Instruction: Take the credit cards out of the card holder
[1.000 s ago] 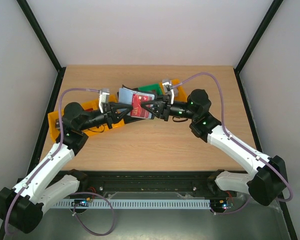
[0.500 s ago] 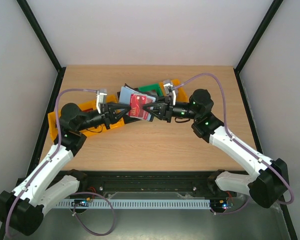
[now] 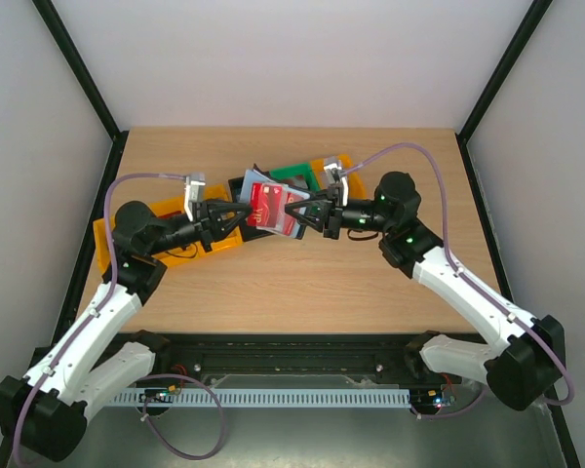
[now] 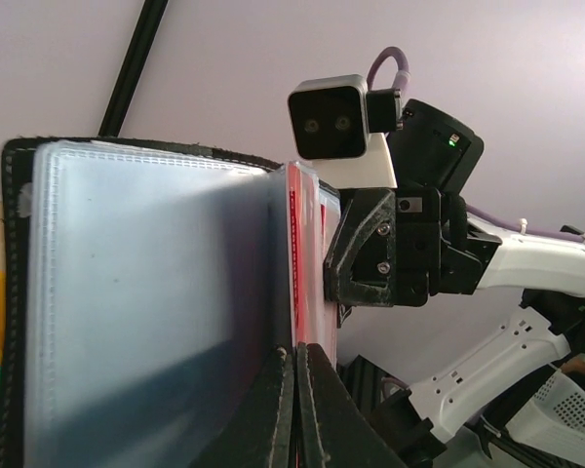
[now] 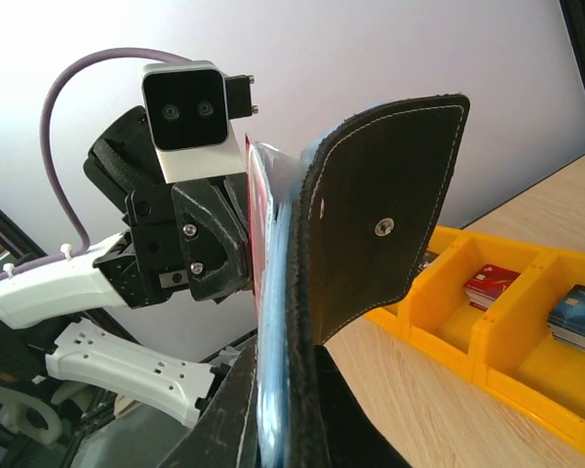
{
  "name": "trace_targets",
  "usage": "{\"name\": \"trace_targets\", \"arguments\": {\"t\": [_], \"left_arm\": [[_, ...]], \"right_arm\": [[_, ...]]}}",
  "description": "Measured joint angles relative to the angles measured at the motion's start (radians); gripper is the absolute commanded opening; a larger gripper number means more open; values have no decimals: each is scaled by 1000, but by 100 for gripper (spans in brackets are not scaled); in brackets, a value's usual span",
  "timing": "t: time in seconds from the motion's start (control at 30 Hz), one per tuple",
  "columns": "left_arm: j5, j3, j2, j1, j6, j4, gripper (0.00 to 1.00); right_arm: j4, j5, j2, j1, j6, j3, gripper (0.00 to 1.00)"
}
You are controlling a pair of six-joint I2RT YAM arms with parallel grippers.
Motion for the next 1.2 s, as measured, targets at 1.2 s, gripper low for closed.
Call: {"name": "trace_targets", "arguments": {"t": [1.2], "left_arm": [[-666,-163,8,570,-357,-534,2]], "right_arm": [[-268,166,-68,-106,-56,0,2]]}}
